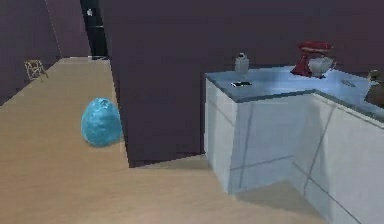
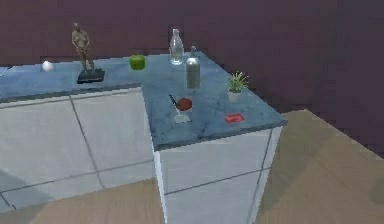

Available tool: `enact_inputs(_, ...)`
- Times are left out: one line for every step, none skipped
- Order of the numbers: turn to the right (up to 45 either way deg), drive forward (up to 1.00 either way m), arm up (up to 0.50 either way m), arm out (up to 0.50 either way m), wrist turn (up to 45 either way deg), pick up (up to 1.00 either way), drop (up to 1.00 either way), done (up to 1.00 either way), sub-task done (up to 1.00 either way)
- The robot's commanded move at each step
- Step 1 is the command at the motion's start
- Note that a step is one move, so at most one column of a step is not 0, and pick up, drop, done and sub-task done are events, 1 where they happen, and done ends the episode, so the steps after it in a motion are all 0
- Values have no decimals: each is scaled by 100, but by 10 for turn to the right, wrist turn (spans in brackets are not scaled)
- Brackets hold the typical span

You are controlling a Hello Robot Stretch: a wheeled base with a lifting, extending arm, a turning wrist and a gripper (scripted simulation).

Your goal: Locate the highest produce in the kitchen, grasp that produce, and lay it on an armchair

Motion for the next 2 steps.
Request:
enact_inputs(0,20,0,0,0,0,0,0,0)
enact_inputs(150,0,0,0,0,0,0,0,0)
